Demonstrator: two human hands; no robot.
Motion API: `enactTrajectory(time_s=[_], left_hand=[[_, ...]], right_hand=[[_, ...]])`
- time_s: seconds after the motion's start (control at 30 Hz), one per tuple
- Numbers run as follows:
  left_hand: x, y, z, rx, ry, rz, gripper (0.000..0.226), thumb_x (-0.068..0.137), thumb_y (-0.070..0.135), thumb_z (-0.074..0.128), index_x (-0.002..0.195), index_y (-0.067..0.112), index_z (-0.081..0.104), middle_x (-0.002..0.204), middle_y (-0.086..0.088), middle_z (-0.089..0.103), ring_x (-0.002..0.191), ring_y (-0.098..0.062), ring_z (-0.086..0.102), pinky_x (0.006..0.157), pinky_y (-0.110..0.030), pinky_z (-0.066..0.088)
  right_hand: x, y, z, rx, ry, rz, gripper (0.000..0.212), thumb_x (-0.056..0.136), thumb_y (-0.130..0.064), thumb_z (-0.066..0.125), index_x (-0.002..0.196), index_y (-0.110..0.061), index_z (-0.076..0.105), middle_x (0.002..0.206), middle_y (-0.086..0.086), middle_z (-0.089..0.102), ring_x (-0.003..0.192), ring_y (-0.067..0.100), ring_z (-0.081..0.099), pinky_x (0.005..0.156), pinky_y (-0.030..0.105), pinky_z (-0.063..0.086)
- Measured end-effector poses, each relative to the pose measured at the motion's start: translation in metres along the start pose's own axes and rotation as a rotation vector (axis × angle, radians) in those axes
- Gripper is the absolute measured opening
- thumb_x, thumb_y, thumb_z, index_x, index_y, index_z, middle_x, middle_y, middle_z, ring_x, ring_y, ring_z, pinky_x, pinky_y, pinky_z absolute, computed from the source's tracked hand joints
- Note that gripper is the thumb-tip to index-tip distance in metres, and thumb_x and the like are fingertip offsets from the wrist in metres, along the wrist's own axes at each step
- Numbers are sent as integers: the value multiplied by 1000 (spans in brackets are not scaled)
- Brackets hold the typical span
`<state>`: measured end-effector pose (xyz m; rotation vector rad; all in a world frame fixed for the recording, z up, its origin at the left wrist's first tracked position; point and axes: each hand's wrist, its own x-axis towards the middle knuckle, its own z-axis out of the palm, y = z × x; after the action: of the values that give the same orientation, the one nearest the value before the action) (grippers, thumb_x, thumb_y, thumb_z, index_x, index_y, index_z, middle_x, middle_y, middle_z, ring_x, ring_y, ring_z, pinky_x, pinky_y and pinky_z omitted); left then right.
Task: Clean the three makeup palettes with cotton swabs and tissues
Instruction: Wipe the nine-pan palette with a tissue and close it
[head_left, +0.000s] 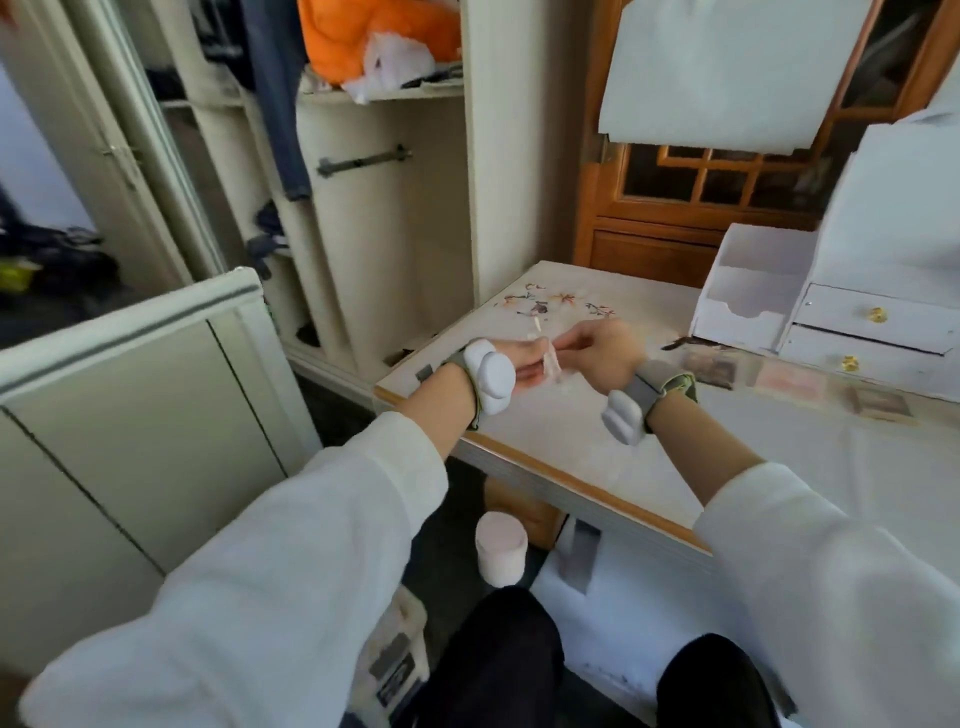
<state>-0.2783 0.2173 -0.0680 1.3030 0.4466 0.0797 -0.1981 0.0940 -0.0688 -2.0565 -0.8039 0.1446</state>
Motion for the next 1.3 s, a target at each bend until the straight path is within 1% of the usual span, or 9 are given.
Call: enactTrajectory(time_s=[0.17, 0.27, 0.37, 0.53, 0.67, 0.83, 1.0, 1.13, 1.3], left_hand=[[-17, -11, -58, -31, 197, -3, 17, 98, 13, 48, 83, 6, 55, 80, -4, 53, 70, -9, 51, 54, -14, 50], [-15, -18, -71, -85, 223, -34, 17, 97, 16, 52, 106, 4, 58, 86, -4, 56, 74, -10, 54, 61, -17, 51], [-15, -19, -84, -145, 264, -53, 28, 94, 19, 57, 114, 1, 58, 92, -7, 59, 76, -13, 56, 66, -20, 52], [-12, -23, -108, -286, 412, -75, 16, 95, 22, 55, 99, 7, 52, 83, -6, 56, 67, -11, 52, 67, -24, 52], [-20, -36, -135, -386, 500, -57, 19, 96, 23, 54, 87, 6, 53, 81, -6, 57, 67, -11, 53, 71, -28, 52], [-25, -68, -170, -385, 643, -93, 18, 95, 23, 55, 99, 6, 56, 83, -4, 58, 70, -11, 54, 67, -25, 53], [-25, -107, -193, -368, 785, -183, 24, 96, 29, 52, 85, 7, 54, 74, -4, 54, 61, -9, 51, 54, -20, 50], [-21, -147, -213, -465, 842, -265, 23, 95, 27, 55, 102, 6, 55, 78, -6, 58, 62, -11, 54, 61, -23, 51], [-8, -192, -226, -441, 895, -378, 29, 97, 23, 51, 71, 9, 49, 63, -4, 49, 57, -9, 43, 60, -20, 39]], right_hand=[[12, -39, 66, -131, -131, -86, 13, 86, -14, 60, 92, -13, 72, 86, 1, 65, 72, 9, 51, 53, 11, 35], [15, -39, 79, -141, -161, -86, 19, 89, -11, 55, 99, -15, 71, 88, 0, 64, 79, 11, 51, 55, 11, 33], [18, -39, 90, -104, -215, -94, 24, 91, -11, 51, 105, -18, 68, 95, -2, 63, 89, 13, 52, 71, 18, 39], [26, -36, 124, -39, -257, -61, 28, 87, -10, 52, 111, -19, 64, 104, 0, 66, 97, 18, 61, 91, 34, 50], [26, -41, 158, -25, -304, -33, 22, 81, -13, 58, 97, -24, 66, 90, -2, 67, 89, 16, 62, 85, 31, 52], [15, -44, 201, 124, -448, 110, 22, 88, -4, 53, 107, -9, 63, 87, 9, 67, 71, 17, 63, 71, 23, 53], [9, -35, 236, 167, -676, 163, 26, 87, 4, 48, 112, 8, 58, 82, 11, 61, 70, 20, 59, 75, 35, 54], [8, -17, 265, 133, -752, 232, 28, 89, 2, 45, 116, 5, 56, 74, 7, 58, 64, 19, 57, 66, 32, 52], [8, 17, 298, 178, -864, 442, 24, 92, -2, 46, 113, 2, 56, 78, 9, 56, 59, 19, 53, 62, 29, 50]])
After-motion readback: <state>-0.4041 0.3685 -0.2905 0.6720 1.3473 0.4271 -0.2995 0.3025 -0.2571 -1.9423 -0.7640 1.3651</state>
